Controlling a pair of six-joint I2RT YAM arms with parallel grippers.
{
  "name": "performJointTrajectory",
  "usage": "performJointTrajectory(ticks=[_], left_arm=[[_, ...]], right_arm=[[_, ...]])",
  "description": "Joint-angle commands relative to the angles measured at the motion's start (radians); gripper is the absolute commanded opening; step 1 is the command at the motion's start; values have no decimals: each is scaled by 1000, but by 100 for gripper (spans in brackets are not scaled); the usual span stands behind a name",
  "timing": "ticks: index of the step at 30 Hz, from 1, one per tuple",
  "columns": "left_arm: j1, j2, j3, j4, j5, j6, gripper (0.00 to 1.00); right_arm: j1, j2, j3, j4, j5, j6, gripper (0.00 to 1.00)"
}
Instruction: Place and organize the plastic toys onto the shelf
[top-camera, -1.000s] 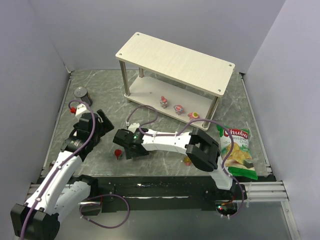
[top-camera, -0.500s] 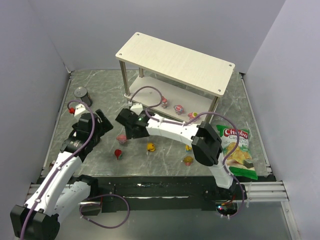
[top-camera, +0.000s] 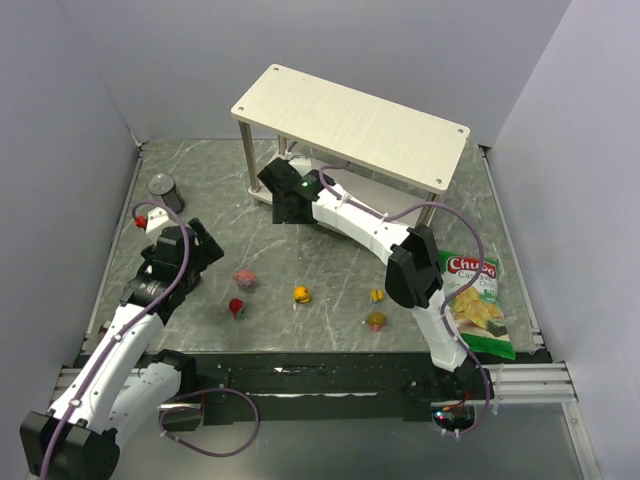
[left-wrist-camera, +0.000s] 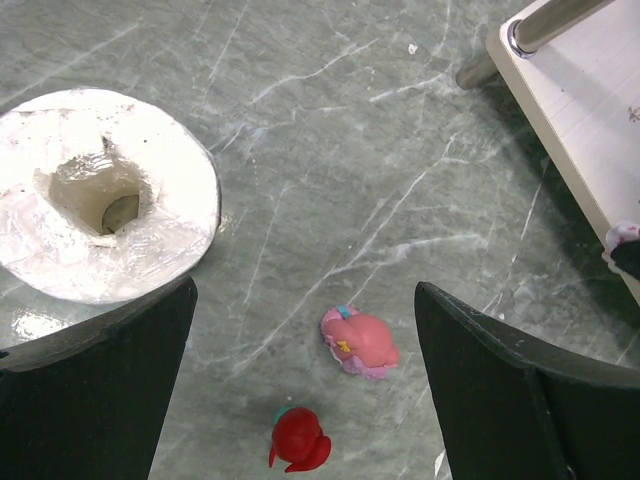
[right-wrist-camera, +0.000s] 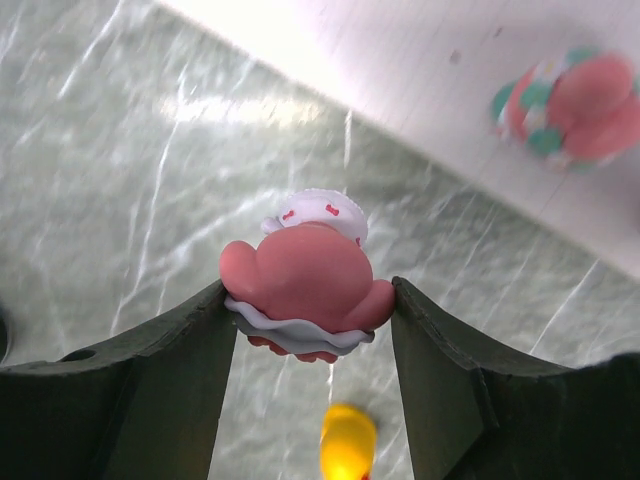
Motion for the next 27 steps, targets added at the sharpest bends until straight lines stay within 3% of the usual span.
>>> performJointTrajectory(ticks=[1,27], left_arm=[[-4,-6,46,-14,-38,-13,96],[-4,32,47,-7,-35,-6,96]], right_arm=[[-39,37,77,-16,23,-37,38],[-90,134,149,85,37,-75,41]])
